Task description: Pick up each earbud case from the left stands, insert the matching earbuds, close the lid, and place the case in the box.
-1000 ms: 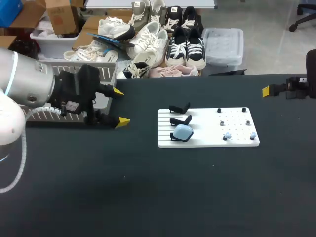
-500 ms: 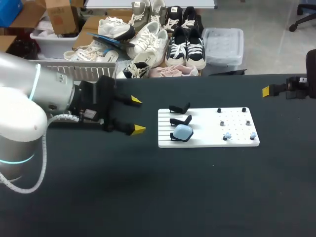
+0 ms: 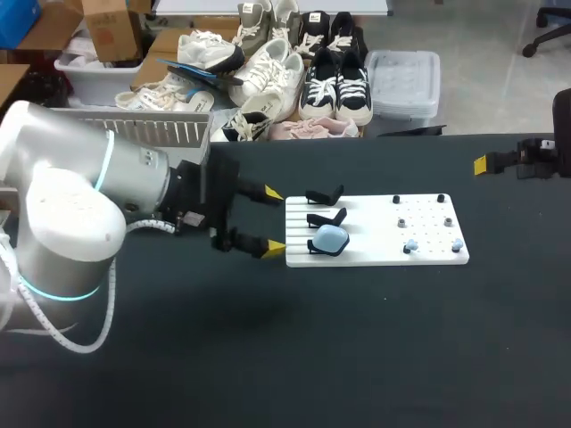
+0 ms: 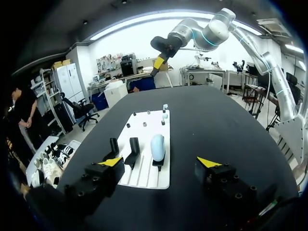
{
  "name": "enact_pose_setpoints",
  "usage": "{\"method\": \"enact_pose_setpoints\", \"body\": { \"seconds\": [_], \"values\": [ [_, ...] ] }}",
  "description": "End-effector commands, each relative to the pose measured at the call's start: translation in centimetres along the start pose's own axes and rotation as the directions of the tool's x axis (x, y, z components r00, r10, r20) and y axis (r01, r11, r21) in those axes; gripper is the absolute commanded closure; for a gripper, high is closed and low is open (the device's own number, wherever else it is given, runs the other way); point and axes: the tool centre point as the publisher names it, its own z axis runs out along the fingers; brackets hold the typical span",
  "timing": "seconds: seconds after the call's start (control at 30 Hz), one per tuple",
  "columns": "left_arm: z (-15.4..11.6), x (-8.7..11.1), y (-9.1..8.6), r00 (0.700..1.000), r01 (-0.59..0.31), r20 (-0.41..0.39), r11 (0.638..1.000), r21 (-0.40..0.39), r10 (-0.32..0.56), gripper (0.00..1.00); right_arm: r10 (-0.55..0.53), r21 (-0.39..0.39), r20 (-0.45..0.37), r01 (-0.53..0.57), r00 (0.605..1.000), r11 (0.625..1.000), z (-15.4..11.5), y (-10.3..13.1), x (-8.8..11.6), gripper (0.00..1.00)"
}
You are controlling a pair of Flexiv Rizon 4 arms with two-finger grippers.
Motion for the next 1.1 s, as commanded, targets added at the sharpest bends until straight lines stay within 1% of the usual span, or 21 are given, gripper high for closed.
{"method": "enact_pose_setpoints", "body": {
  "seconds": [0.03,0.17,0.27,0.4,0.67,0.77,0.87,1.1],
  "values": [
    [2.3,0.7,0.6,1.000,-0.008,-0.014,1.000,0.001,0.009,0.00,0.000,0.000,0.000,0.000,1.000,1.000,0.0,0.0,0.0,0.00],
    [3.6,1.1,0.7,1.000,-0.011,-0.023,1.000,0.011,0.011,0.00,0.000,0.000,0.000,0.000,1.000,1.000,0.0,0.0,0.0,0.00],
    [4.3,0.9,0.6,0.999,-0.023,-0.025,1.000,0.012,0.023,0.00,0.000,0.000,0.000,0.000,1.000,1.000,0.0,0.0,0.0,0.00],
    [5.1,0.3,0.7,1.000,-0.024,-0.009,1.000,0.018,0.024,0.00,0.000,0.000,0.000,0.000,1.000,1.000,0.0,0.0,0.0,0.00],
    [6.9,0.3,0.6,1.000,-0.010,-0.004,0.999,0.042,0.011,0.00,0.000,0.000,0.000,0.000,1.000,1.000,0.0,0.0,0.0,0.00],
    [7.3,0.2,0.8,1.000,0.023,0.006,0.998,0.060,-0.024,0.00,0.000,0.000,0.000,0.000,1.000,1.000,0.0,0.0,0.0,0.00],
    [7.5,0.0,1.0,0.997,0.075,0.019,0.994,0.075,-0.077,0.00,0.000,0.000,0.000,0.000,1.000,1.000,0.0,0.0,0.0,0.00],
    [8.3,0.3,1.1,0.994,0.108,0.011,0.991,0.077,-0.110,0.00,0.000,0.000,0.000,0.000,1.000,1.000,0.0,0.0,0.0,0.00]
  ]
}}
